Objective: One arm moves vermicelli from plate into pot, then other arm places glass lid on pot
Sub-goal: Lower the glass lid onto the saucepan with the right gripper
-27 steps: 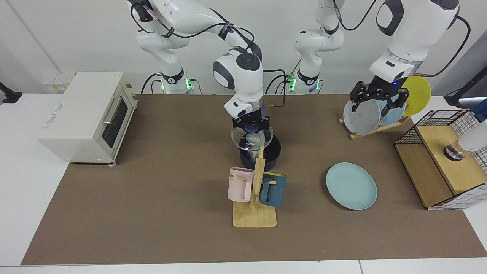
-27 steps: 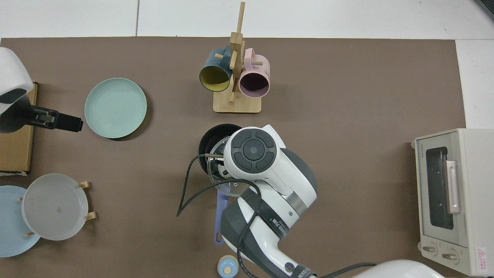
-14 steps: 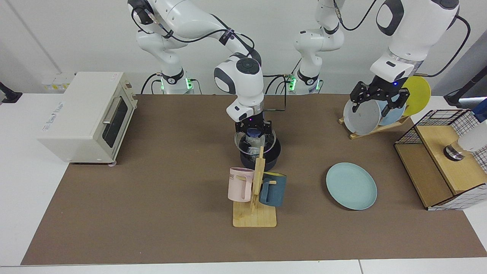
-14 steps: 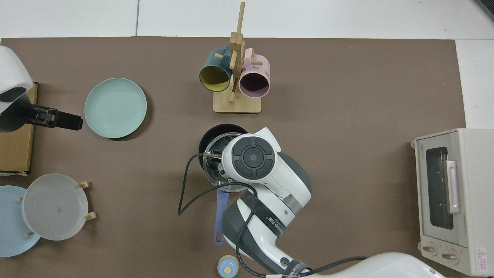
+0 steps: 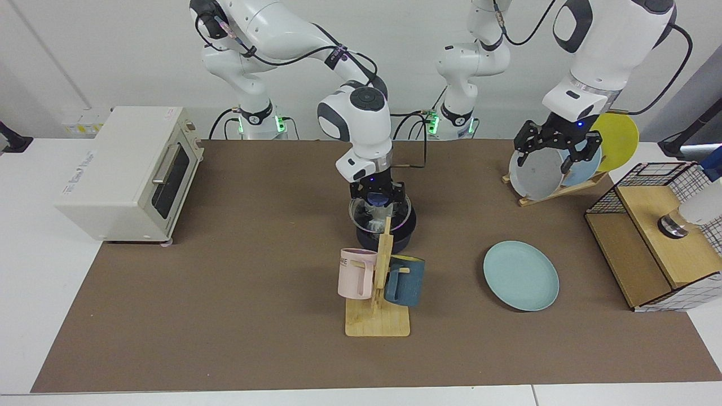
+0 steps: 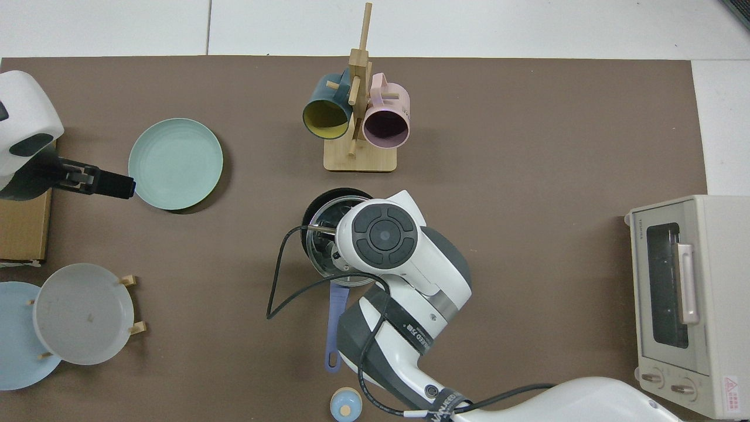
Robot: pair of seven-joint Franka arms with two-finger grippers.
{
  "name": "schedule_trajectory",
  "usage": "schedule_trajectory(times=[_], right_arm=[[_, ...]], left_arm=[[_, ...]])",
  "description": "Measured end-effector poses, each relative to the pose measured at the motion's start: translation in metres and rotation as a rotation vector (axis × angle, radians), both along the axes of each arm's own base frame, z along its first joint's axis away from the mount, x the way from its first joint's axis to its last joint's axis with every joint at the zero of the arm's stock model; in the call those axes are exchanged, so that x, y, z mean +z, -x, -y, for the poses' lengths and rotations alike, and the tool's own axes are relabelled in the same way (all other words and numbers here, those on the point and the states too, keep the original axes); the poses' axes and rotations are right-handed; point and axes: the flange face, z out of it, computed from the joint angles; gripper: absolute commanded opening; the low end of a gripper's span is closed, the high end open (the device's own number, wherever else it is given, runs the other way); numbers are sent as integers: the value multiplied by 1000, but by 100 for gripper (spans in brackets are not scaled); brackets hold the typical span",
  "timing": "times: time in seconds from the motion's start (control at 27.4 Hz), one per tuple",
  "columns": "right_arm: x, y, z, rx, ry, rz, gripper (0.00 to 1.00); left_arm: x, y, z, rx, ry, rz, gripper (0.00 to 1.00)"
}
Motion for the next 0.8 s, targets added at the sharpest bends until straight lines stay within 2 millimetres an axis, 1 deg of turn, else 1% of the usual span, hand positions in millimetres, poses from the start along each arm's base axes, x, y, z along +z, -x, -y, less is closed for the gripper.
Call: schedule_trajectory(times=[0.15,0.29,0.47,0.8], right_arm=[[-3,-3,0,19,59,-22,0],[0,-10,-4,30,98,-60,0],[-1,-16,-11,37,87,-72,0],[1,-20,-17,40,68,-72,0]], left_arm=[[0,0,3,-6,0,0,100],[0,0,4,-6,0,0,100],[0,0,4,-6,0,0,100],[0,0,4,-6,0,0,100]])
